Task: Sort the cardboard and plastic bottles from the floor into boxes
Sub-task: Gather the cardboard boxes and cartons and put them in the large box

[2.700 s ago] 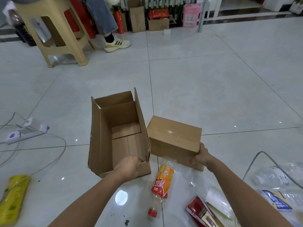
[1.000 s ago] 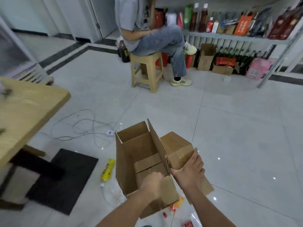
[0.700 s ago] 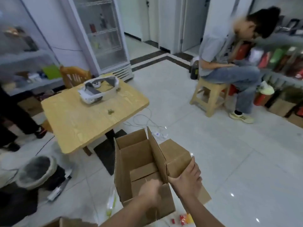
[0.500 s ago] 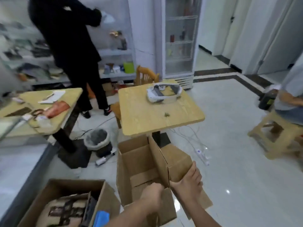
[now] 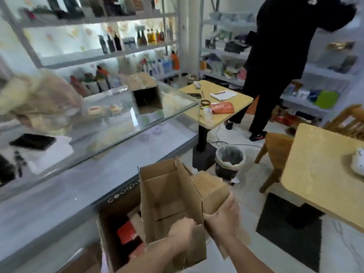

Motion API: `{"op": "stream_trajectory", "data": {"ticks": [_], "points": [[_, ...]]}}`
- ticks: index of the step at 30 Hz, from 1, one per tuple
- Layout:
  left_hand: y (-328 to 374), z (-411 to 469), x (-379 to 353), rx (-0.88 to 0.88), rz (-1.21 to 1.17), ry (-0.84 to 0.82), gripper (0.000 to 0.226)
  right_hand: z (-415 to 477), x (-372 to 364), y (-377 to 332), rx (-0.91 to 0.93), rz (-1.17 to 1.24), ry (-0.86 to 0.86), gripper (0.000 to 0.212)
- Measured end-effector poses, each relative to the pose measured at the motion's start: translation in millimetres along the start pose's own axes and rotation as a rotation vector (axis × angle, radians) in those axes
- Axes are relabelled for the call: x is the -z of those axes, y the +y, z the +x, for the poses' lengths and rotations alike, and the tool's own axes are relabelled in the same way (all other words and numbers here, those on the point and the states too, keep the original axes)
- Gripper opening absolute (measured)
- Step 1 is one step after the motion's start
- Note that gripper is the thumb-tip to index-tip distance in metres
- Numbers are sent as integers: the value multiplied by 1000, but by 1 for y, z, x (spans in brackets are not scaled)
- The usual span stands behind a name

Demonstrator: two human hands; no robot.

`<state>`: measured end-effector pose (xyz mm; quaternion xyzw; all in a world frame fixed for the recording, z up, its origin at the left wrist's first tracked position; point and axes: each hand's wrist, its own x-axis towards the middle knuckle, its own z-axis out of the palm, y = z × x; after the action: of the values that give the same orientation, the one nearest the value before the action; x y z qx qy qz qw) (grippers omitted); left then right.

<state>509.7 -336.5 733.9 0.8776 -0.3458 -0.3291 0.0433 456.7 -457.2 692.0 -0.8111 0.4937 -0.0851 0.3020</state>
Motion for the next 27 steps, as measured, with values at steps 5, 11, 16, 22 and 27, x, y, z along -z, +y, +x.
{"op": "stream_trajectory", "data": {"ticks": [5, 11, 16, 22, 27], "points": [[-47, 14, -3, 176, -77, -22, 26, 13, -39, -35, 124, -91, -123, 138], [-70, 25, -7, 368, -86, -58, 28, 66, -56, -45, 248, -172, -250, 137], [-66, 26, -10, 520, -135, -76, 30, 118, -60, -46, 206, -80, -256, 132], [-64, 21, -10, 621, -180, -66, 32, 154, -76, -50, 65, 36, -258, 131], [-79, 26, -11, 620, -130, -128, 32, 168, -97, -63, 23, 96, -279, 131]]}}
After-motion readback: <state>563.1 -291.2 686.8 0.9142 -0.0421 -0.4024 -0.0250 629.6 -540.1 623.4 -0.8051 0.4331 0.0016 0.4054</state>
